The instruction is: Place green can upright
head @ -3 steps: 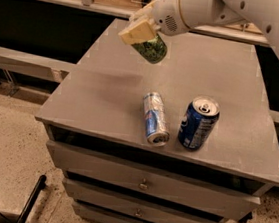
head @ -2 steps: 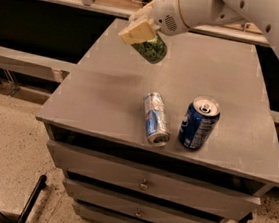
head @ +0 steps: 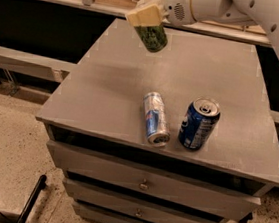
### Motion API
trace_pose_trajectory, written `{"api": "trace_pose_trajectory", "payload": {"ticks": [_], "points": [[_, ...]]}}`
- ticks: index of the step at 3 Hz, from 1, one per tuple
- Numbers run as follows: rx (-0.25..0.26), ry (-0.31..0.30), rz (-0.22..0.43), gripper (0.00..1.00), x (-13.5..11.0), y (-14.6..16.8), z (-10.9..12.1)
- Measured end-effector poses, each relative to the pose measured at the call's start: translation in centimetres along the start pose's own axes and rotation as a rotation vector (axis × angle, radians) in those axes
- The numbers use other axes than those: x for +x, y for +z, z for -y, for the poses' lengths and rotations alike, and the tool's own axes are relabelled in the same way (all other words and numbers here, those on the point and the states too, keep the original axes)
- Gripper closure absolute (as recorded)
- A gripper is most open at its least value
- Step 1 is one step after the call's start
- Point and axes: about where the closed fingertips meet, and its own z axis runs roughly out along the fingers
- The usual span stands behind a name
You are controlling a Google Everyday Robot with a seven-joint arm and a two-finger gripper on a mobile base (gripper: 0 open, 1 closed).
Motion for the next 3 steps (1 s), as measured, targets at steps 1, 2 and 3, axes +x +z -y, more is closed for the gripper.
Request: {"api": "trace_pose_trajectory", "payload": {"ticks": [1, 2, 3], "points": [[0.011, 0.118, 0.092, 1.0, 0.8, -0.2, 2.1], [0.008, 0.24, 0.164, 1.0, 2.8, -0.5, 2.7], [0.002, 0.337, 0.237, 1.0, 4.7, -1.0, 2.7]]}}
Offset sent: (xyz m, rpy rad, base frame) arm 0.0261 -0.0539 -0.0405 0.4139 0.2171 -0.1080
